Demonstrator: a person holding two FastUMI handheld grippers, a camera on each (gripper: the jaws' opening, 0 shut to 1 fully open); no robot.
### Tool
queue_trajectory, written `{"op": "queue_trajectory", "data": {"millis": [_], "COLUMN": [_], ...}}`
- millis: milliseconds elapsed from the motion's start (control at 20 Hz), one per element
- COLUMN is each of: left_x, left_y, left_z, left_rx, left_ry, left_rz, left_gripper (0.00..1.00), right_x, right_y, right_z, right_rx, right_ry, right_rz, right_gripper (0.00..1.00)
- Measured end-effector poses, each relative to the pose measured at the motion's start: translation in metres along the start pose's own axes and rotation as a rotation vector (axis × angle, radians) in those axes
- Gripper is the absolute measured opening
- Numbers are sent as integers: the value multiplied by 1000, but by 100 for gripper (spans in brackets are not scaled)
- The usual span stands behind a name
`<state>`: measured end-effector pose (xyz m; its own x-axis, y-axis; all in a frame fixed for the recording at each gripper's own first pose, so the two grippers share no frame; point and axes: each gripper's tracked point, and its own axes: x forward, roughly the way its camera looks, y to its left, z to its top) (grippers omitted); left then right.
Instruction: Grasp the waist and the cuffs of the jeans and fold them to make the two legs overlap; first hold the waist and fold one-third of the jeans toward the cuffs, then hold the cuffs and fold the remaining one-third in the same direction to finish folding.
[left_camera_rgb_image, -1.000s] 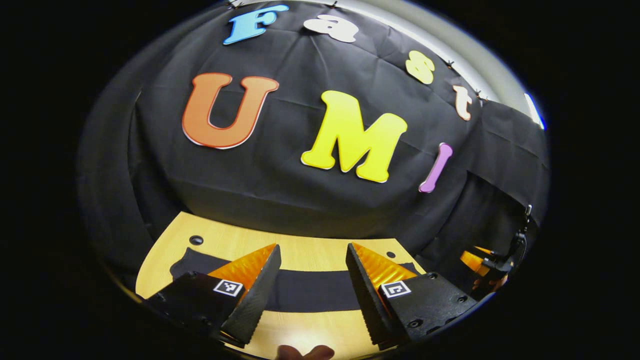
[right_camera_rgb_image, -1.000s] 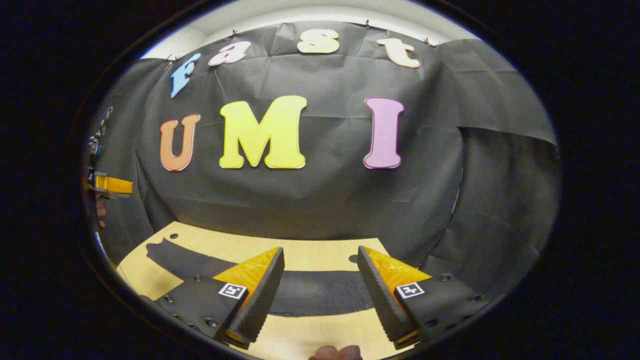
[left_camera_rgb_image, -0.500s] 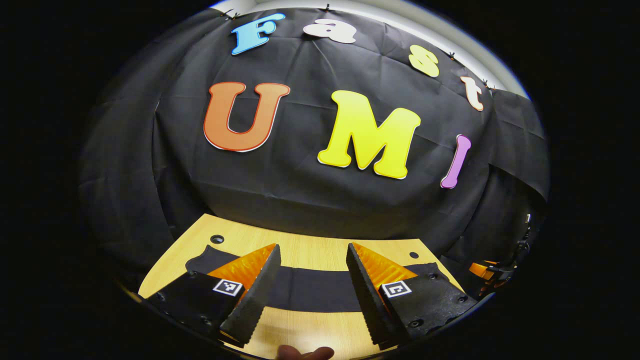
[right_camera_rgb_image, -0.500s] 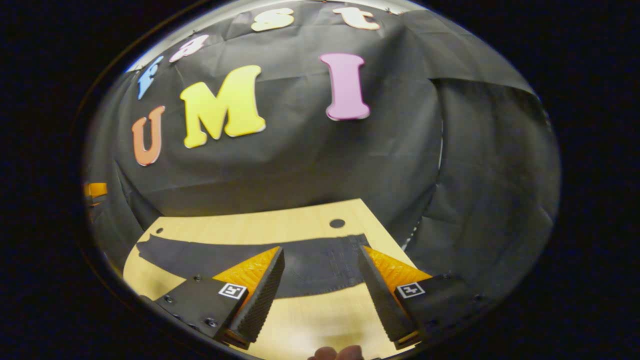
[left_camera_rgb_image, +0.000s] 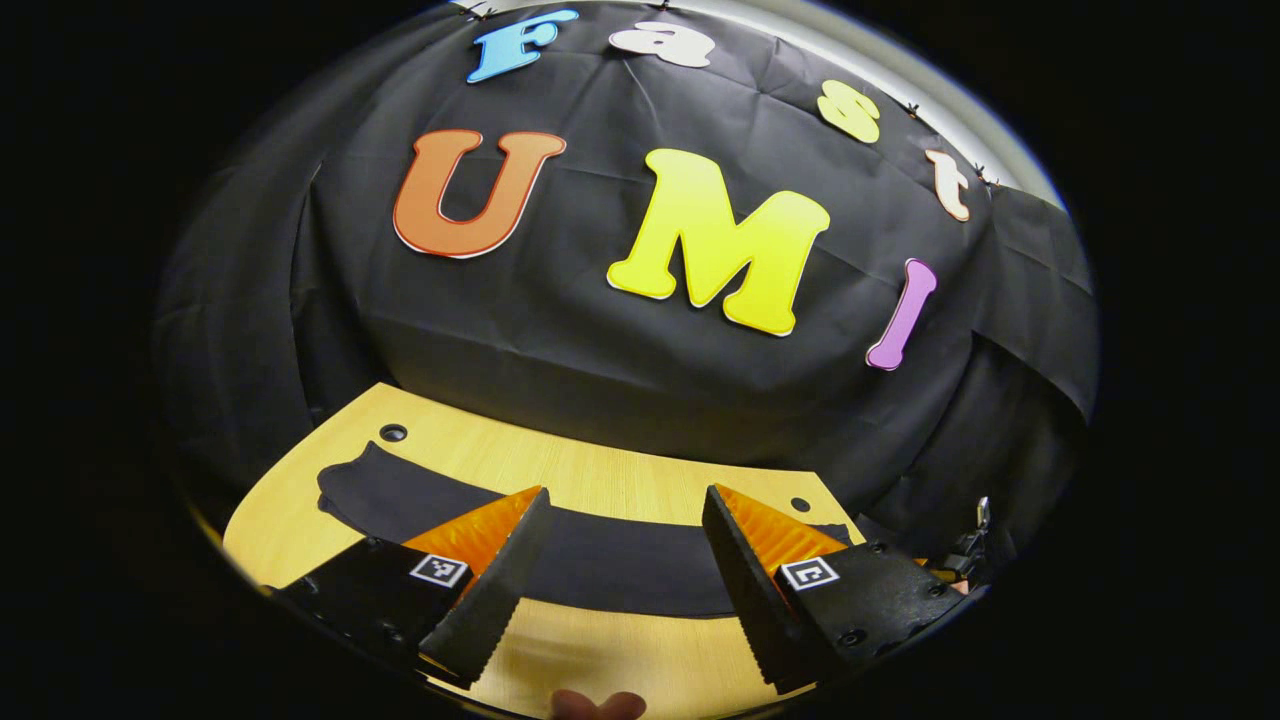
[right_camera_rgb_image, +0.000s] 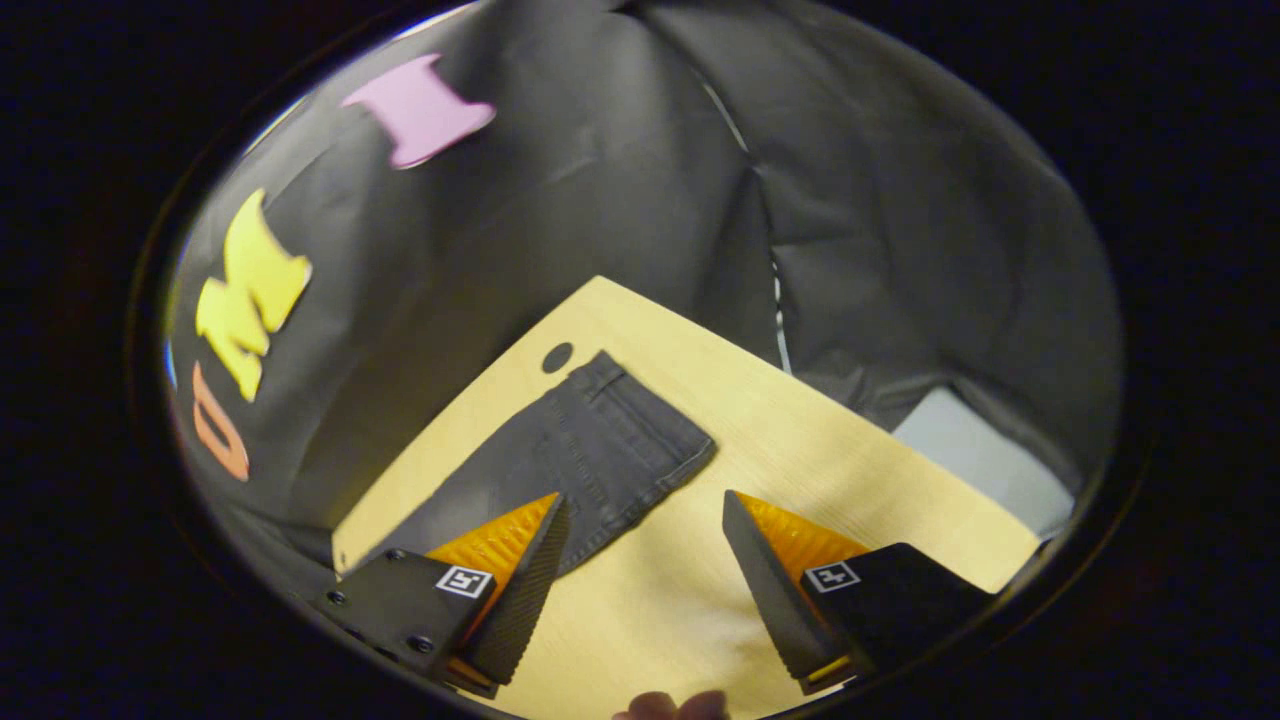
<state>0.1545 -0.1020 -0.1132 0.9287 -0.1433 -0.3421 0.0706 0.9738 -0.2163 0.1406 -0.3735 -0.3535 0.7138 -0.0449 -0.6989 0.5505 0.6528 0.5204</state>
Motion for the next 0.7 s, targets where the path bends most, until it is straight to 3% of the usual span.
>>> {"op": "queue_trajectory", "data": {"millis": [150,250,350,500,600,700], "left_x": [1,1,1,4,6,7], "left_y": [7,10,15,23,25,29], "left_z": [-10,-9,-10,-15,-16,-17], "left_rx": [-11,-18,-30,-66,-76,-73], "left_ry": [42,43,49,64,70,74], "left_rz": [33,47,61,81,91,102], "left_gripper": [98,98,98,98,98,98], "right_x": [21,29,40,47,55,59], "right_y": [-23,-19,-9,2,6,-1], "right_z": [16,27,30,24,19,16], "right_rx": [215,243,205,108,34,-82], "right_ry": [43,29,40,67,63,51], "right_rz": [-19,-20,-32,-60,-137,-232], "right_gripper": [91,91,95,91,96,87]}}
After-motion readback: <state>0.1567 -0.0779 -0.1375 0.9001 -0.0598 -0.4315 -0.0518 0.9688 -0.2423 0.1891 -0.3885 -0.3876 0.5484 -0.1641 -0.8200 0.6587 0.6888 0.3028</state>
